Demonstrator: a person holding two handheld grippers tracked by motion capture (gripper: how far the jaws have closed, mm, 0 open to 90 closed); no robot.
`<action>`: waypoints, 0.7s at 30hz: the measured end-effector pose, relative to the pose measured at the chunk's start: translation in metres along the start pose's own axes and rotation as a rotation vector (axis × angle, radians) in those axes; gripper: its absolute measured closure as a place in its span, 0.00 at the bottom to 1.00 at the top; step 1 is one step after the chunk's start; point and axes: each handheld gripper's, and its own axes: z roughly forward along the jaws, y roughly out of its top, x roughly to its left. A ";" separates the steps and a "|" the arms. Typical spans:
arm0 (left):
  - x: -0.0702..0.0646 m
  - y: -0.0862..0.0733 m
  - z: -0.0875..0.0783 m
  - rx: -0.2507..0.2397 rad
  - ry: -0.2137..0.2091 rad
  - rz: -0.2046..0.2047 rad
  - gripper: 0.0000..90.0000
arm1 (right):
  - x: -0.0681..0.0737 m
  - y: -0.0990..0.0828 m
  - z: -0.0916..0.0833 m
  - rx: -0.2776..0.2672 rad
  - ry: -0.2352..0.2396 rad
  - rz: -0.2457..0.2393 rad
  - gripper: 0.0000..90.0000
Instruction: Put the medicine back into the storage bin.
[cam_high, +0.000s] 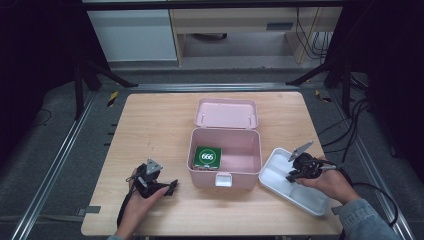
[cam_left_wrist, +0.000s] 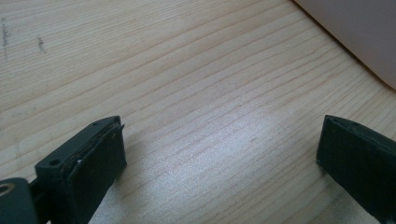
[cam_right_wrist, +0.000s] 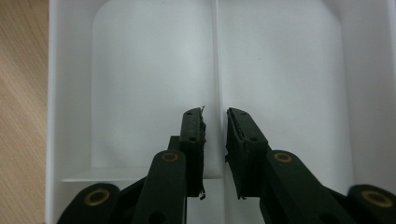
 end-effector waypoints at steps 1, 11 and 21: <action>0.000 0.000 0.000 0.000 0.000 0.000 0.00 | 0.000 0.000 0.000 0.003 0.003 -0.003 0.85; 0.000 0.000 0.000 0.000 0.000 0.000 0.00 | -0.001 0.001 0.001 0.026 0.008 -0.011 0.87; 0.000 0.000 0.000 0.000 0.000 0.000 0.00 | -0.004 0.003 0.001 0.037 0.003 -0.007 0.98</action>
